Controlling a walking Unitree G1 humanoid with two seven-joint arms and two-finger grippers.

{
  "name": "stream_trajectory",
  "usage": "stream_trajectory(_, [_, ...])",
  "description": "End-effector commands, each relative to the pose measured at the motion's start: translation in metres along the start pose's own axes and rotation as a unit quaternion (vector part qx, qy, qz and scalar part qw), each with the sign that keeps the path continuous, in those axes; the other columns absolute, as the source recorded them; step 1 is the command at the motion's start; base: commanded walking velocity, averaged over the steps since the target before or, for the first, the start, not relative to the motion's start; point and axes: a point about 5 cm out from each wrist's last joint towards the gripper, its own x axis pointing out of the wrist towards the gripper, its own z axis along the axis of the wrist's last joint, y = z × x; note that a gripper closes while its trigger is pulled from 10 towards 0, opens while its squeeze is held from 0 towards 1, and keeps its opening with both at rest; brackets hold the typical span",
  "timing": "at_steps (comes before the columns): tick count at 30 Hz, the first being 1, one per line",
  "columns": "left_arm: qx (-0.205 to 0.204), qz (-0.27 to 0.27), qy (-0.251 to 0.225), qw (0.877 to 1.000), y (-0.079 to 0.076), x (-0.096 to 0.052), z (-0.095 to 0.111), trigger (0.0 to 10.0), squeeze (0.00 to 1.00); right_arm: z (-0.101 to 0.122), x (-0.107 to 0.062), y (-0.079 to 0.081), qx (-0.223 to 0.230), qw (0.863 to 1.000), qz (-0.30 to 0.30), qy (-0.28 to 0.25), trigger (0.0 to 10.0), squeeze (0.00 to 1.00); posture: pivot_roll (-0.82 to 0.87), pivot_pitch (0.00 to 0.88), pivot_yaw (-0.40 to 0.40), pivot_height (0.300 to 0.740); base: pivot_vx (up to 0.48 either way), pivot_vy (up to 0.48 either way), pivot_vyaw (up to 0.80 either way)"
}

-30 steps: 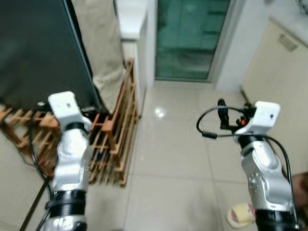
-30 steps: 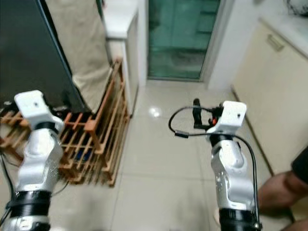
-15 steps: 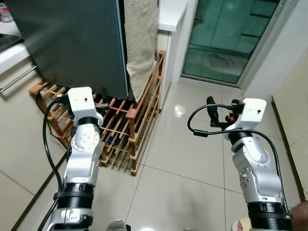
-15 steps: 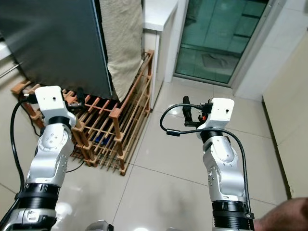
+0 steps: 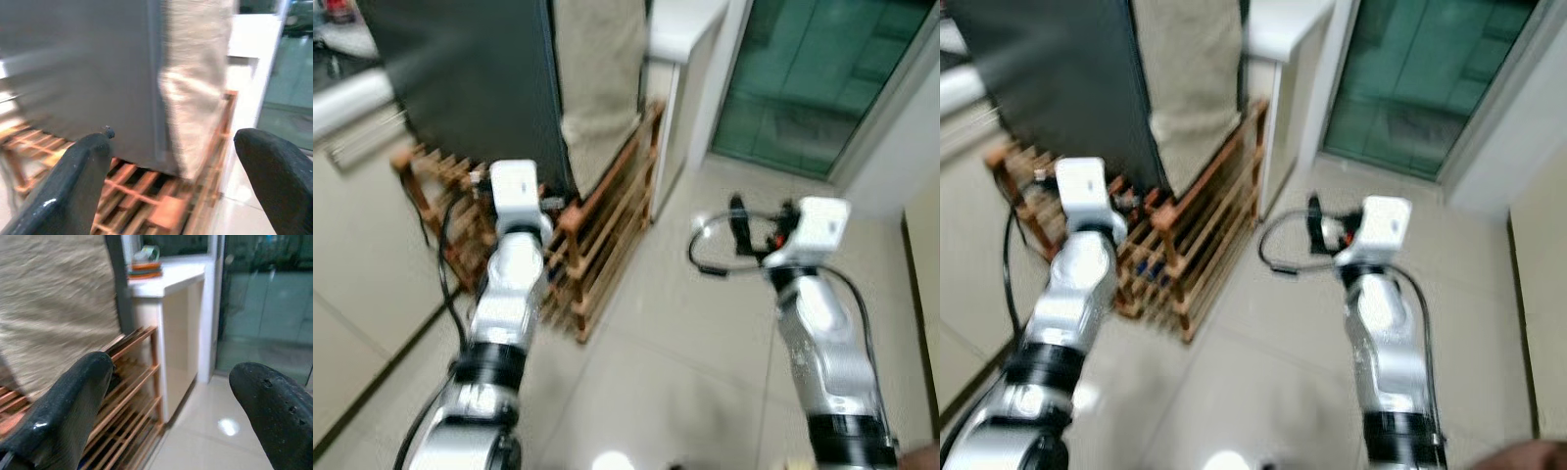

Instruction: Restocking fridge

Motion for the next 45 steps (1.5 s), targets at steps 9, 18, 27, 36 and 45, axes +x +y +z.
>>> stream_trajectory(9, [-0.079,-0.022,-0.073,0.994,0.001,-0.018,0.027,10.0,0.00,0.012,-0.016,-0.004,-0.033,0.997,-0.049,-0.057,10.0,0.15,-0.12,0.000,0.012,0.740,0.314,0.000,0.00])
stream_trajectory(18, [-0.071,-0.007,-0.037,0.997,-0.002,-0.016,0.017,10.0,0.00,0.011,-0.008,0.001,-0.046,0.997,-0.030,-0.057,10.0,0.15,-0.11,0.000,0.010,0.740,0.461,0.000,0.00])
stream_trajectory(27, [-0.061,0.033,-0.022,0.997,0.010,-0.014,0.012,10.0,0.00,0.008,-0.007,0.000,-0.044,0.997,-0.025,-0.050,10.0,0.14,-0.12,0.000,0.013,0.740,0.393,0.157,0.00])
stream_trajectory(36, [-0.054,0.048,-0.019,0.997,0.014,-0.011,0.012,10.0,0.00,0.006,-0.008,0.001,-0.043,0.998,-0.024,-0.047,10.0,0.15,-0.12,0.000,0.015,0.740,0.343,0.335,0.00])
stream_trajectory(45, [-0.062,0.050,-0.022,0.997,0.013,-0.011,0.013,10.0,0.00,0.006,-0.010,-0.002,-0.045,0.998,-0.024,-0.042,10.0,0.14,-0.13,0.000,0.012,0.740,0.262,0.334,0.00])
